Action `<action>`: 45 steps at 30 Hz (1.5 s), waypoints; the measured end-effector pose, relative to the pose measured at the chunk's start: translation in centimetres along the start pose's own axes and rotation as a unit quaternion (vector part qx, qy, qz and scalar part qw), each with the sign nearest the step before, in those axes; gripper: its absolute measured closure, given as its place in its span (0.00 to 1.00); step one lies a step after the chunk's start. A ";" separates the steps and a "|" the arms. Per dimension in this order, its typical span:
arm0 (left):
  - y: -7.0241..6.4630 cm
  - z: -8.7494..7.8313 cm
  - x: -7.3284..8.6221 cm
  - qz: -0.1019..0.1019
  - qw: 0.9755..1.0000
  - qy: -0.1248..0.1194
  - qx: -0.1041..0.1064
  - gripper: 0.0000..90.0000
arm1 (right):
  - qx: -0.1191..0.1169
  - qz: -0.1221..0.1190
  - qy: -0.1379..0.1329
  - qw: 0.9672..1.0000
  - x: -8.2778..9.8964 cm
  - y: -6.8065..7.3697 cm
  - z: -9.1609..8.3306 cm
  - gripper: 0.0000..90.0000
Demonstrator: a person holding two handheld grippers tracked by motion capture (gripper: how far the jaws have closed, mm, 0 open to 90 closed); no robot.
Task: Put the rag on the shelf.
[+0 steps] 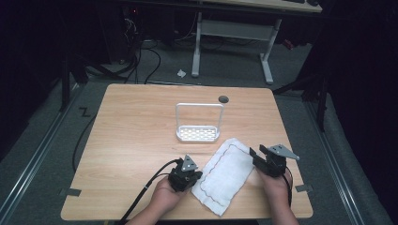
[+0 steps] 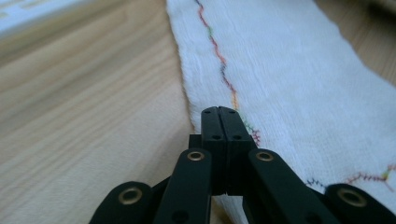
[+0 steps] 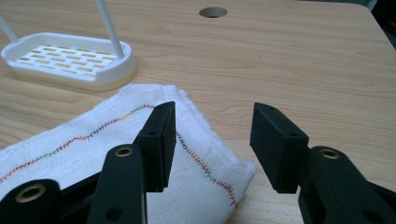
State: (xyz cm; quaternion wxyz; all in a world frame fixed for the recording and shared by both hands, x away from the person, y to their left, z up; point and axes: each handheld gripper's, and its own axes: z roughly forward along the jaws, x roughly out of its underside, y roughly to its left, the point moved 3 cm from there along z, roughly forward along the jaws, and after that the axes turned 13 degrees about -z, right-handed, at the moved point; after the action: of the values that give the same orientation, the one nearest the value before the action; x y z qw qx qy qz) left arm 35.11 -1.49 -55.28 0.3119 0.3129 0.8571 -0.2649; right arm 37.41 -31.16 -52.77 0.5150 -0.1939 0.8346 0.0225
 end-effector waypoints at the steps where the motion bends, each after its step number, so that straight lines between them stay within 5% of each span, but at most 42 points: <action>1: 0.0 -0.1 0.1 -0.001 1.000 0.000 0.004 1.00 | -0.001 0.000 -0.001 1.000 0.0 0.0 0.0 0.57; 6: -0.5 -1.0 1.2 0.005 1.000 0.004 0.009 1.00 | -0.019 0.003 -0.003 1.000 0.0 0.1 0.0 0.64; 9: -1.0 -2.9 3.7 -0.020 0.999 0.003 0.033 1.00 | -0.032 -0.001 -0.006 0.999 -0.2 0.6 0.1 0.67; 14: -2.4 -5.4 6.3 -0.015 0.999 0.024 0.041 0.99 | -0.040 -0.005 -0.006 0.999 -0.3 0.9 0.1 0.69; 16: -2.5 -5.8 6.4 -0.009 0.999 0.022 0.036 0.97 | -0.041 -0.004 -0.006 0.999 -0.3 0.9 0.1 0.69; 17: -2.3 -6.3 5.8 -0.007 0.999 -0.009 0.031 0.90 | -0.043 -0.004 -0.008 0.999 -0.3 0.9 0.1 0.69; 20: -0.8 -6.1 3.4 -0.032 0.998 -0.049 0.027 0.86 | -0.047 -0.004 -0.008 0.999 -0.4 1.0 0.2 0.71; 22: -0.3 -5.5 2.4 -0.038 0.998 -0.052 0.024 0.83 | -0.049 -0.005 -0.008 0.999 -0.4 1.1 0.2 0.71; 25: 0.5 -2.3 -1.0 -0.030 0.998 -0.062 -0.002 0.83 | -0.055 -0.010 -0.005 0.998 -0.4 1.3 0.3 0.72; 27: 0.6 -0.4 -2.0 -0.027 0.999 -0.042 -0.013 0.86 | -0.055 -0.010 -0.005 0.998 -0.4 1.3 0.4 0.72; 30: 0.4 1.6 -1.8 0.003 0.999 -0.006 -0.036 0.95 | -0.056 -0.008 -0.005 0.998 -0.4 1.2 0.4 0.71; 32: 0.3 1.4 -1.6 0.009 0.999 -0.014 -0.036 0.95 | -0.056 -0.008 -0.005 0.998 -0.4 1.2 0.4 0.71; 39: 0.7 -2.0 1.7 0.008 0.999 -0.010 -0.032 0.97 | -0.064 -0.014 -0.005 0.998 -0.4 1.5 0.7 0.70; 45: 3.2 -4.8 3.6 -0.014 0.998 -0.020 -0.052 0.96 | -0.066 -0.020 0.000 0.998 -0.5 2.1 1.0 0.70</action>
State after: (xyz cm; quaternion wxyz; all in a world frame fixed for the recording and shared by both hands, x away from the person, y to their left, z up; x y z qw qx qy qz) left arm 33.41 5.09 -55.40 0.3409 0.2787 0.8679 -0.2301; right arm 37.71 -28.87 -53.13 0.5018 -0.2442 0.8270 0.0675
